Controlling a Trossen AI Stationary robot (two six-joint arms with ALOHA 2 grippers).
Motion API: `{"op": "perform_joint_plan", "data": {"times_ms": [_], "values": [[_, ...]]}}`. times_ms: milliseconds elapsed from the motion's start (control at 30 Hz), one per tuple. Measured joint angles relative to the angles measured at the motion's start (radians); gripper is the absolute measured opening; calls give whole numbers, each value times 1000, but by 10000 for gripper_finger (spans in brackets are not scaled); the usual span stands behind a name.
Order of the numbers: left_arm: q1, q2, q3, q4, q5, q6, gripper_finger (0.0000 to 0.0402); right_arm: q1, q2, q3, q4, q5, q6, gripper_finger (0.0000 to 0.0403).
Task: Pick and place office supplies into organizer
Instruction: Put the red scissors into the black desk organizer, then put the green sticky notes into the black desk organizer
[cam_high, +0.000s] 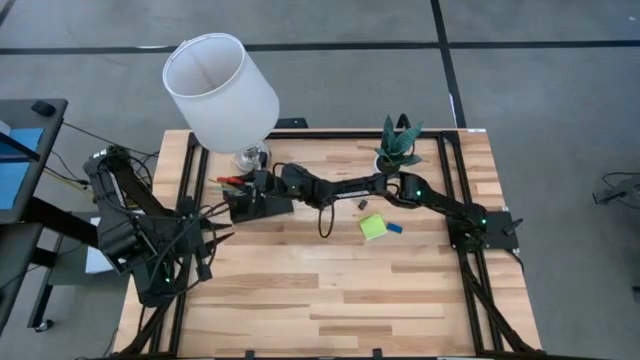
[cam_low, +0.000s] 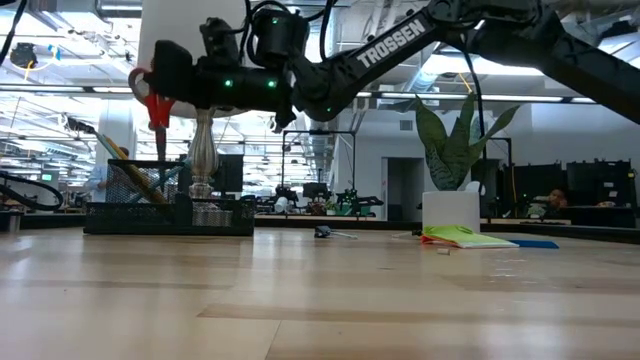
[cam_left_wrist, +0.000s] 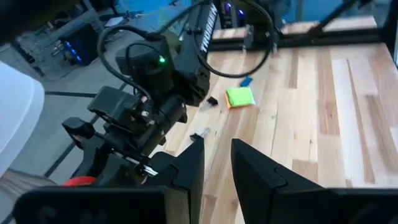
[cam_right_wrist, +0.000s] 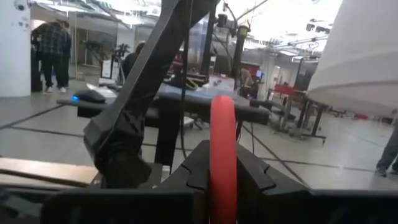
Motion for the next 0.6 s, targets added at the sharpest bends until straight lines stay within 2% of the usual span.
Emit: {"op": "perform_joint_plan", "data": {"times_ms": [367,600], "values": [[0,0,0,0,-14,-37,73,14,-1,0,-39,0,0,114],[0,0,0,1,-14,-94,73,48,-37,-1,-8,0,-8,150]]}}
